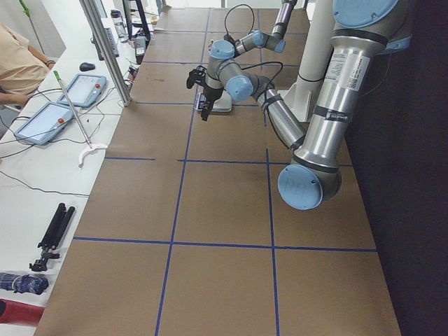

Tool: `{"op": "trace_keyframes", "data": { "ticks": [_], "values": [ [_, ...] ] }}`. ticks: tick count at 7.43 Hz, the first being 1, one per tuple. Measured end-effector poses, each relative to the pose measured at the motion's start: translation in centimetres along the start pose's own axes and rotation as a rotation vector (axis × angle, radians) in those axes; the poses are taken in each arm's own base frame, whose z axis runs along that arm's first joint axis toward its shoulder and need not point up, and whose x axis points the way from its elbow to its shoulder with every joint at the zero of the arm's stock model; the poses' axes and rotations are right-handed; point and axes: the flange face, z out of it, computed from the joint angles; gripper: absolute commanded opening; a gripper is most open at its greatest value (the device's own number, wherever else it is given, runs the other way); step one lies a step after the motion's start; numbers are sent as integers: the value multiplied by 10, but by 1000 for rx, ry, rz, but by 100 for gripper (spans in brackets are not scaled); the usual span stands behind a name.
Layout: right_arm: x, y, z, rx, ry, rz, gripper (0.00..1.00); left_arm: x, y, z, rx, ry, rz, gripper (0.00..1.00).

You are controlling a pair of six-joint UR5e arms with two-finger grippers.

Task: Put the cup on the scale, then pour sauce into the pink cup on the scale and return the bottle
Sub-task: 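Turn the bottle upright and carry it back with the right gripper, then lower the bottle onto the table with the right gripper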

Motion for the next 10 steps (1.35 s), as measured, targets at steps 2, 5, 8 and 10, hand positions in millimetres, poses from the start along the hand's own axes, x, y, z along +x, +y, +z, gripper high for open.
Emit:
{"op": "trace_keyframes", "data": {
  "ticks": [2,5,8,10],
  "values": [
    [16,-1,6,-60,-17,49,0,2,1,-4,-1,-1,-1,84],
    [43,10,4,-71,-34,91,0,4,1,-7,-1,-1,-2,84],
    [62,28,12,-9,-37,119,0,3,2,-8,-1,-3,-3,84],
    [57,25,13,19,-38,132,0,3,2,-9,-1,-5,-4,84]
  ]
}}
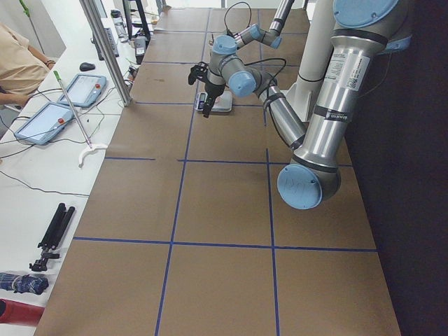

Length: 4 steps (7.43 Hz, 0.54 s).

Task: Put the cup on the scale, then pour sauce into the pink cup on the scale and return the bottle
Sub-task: 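Lower the bottle onto the table with the right gripper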

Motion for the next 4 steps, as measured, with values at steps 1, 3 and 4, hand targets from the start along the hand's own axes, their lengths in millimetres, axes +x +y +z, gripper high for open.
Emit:
{"op": "trace_keyframes", "data": {
  "ticks": [1,3,4],
  "values": [
    [-2,-2,0,11,1,3,0,-1,0,-1,1,-1,-1,84],
    [-3,0,0,15,3,1,0,-2,0,-1,2,-2,-2,84],
    [-4,1,0,13,2,-1,4,-2,0,-1,2,-2,-3,84]
  ]
}}
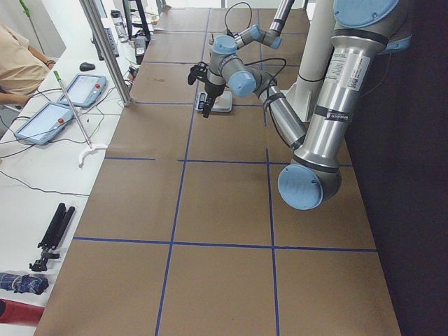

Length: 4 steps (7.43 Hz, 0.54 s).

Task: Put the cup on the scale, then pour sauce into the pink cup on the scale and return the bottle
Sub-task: 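Lower the bottle onto the table with the right gripper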

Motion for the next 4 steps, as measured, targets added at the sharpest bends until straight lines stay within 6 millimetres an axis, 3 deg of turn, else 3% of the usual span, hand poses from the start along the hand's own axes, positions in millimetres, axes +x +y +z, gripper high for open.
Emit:
{"op": "trace_keyframes", "data": {
  "ticks": [2,3,4],
  "values": [
    [-2,3,-1,-5,-4,-2,26,0,0,0,0,0,0,84],
    [-2,3,-1,-7,-6,-3,49,0,0,0,-1,-1,-1,84],
    [-3,3,-2,-9,-9,-4,99,-1,0,1,-2,-3,-1,84]
  ]
}}
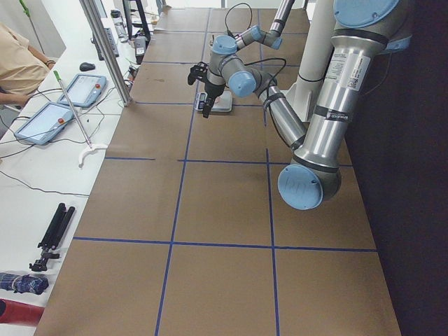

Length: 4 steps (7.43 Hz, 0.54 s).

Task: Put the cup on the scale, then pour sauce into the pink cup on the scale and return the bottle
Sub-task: 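Lower the bottle onto the table with the right gripper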

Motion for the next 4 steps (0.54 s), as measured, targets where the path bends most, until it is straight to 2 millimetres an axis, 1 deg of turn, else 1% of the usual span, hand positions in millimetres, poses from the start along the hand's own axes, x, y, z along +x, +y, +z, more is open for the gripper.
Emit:
{"op": "trace_keyframes", "data": {
  "ticks": [4],
  "values": [
    [-4,1,-3,-7,-11,-10,100,-1,0,2,-3,-3,0,84]
  ]
}}
